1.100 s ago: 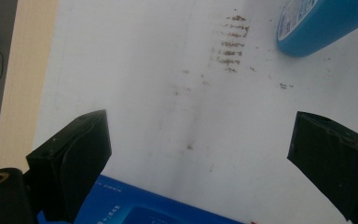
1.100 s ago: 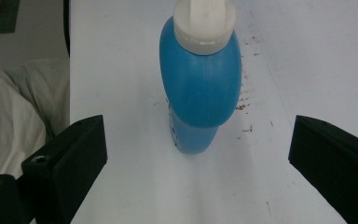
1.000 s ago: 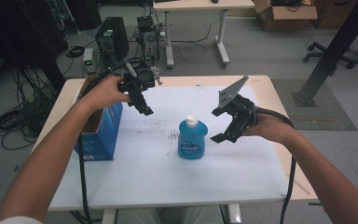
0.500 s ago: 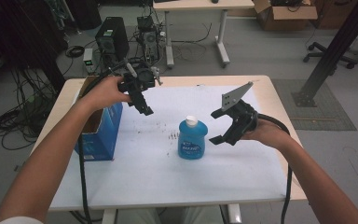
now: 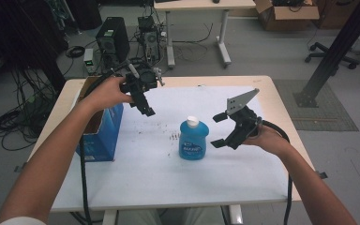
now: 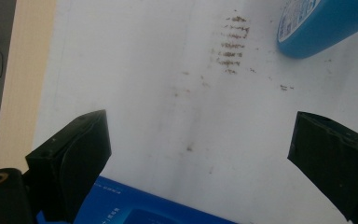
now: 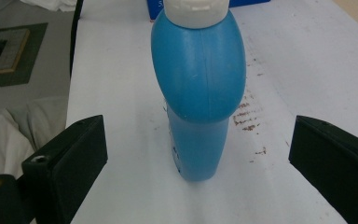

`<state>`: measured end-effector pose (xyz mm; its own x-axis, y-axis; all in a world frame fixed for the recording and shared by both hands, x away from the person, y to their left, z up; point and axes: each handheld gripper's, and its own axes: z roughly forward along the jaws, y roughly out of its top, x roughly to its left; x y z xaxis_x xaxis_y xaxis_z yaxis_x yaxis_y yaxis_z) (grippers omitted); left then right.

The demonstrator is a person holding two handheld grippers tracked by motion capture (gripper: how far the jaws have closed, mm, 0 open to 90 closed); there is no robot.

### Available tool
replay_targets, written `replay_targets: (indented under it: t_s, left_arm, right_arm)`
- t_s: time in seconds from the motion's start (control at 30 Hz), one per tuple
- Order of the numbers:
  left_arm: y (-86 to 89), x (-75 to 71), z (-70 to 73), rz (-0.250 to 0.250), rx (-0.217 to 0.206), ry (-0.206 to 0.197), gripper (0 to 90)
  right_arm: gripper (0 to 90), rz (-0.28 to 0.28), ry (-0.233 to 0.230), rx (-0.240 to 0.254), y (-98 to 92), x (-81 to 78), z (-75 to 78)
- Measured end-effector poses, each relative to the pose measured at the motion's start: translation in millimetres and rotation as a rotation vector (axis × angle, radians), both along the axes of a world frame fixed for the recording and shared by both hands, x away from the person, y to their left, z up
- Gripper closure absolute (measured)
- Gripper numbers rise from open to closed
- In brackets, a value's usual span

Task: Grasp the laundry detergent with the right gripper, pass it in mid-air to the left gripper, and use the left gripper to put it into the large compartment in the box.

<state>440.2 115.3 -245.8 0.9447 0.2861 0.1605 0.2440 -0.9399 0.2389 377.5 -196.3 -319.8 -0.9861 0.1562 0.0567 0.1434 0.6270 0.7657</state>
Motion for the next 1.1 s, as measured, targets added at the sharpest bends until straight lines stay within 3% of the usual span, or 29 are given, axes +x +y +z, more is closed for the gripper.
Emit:
replay_targets:
  t_s: [0.43,1.1]
  left_arm:
    - [-1.7,0.9,-2.2,0.0,0.005,0.003,6.0]
    - [-3.4,0.8,-2.7,0.0,0.012,0.006,6.0]
  right_arm:
    - [3.7,-0.033,0.02,0.106,-8.3,-0.6,-21.1]
    - [3.7,-0.066,0.025,0.143,-16.5,-5.8,-43.6]
